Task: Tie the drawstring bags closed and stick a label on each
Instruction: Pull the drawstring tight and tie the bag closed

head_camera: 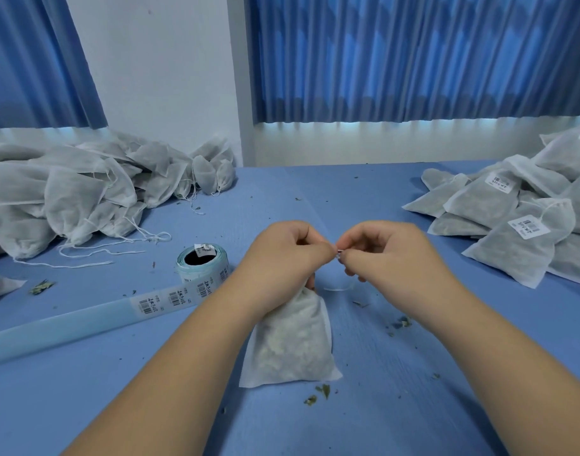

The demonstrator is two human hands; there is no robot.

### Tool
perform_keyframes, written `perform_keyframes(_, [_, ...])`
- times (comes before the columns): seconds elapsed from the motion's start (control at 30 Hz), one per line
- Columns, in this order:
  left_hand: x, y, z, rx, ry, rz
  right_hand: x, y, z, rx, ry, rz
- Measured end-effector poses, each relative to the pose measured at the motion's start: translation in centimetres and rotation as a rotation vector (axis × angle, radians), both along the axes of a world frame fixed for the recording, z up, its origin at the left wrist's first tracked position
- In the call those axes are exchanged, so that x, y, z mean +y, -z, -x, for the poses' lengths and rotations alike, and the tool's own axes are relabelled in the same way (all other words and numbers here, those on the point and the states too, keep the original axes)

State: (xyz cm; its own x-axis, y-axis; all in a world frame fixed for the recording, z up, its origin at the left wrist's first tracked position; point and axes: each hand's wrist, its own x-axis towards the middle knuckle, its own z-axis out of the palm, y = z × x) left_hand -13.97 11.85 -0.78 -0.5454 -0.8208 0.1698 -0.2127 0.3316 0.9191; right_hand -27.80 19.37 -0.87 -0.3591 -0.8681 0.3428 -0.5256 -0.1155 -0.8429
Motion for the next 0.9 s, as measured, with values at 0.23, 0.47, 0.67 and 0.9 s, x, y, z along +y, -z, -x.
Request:
perform_keyframes(0.23, [0.78, -0.19, 0.28, -0.044, -0.074, 0.161, 0.03, 0.09, 0.24, -0.075, -0.043, -0.145])
perform_keyframes(0.47, [0.48, -0.27, 0.14, -0.002, -0.039, 0.025, 0.06, -0.13, 0.63, -0.192, -0.065, -0.088])
perform_keyframes(0.67, [0.05, -0.51, -0.52, 0.060, 0.060, -0.254, 0.07, -0.22, 0.48, -0.162, -0.099, 0.004])
perform_keyframes(0.9, [0.25, -0.68, -0.57, 0.086, 0.056, -0.290, -0.01, 0.21, 0.32, -0.105, -0.118, -0.036])
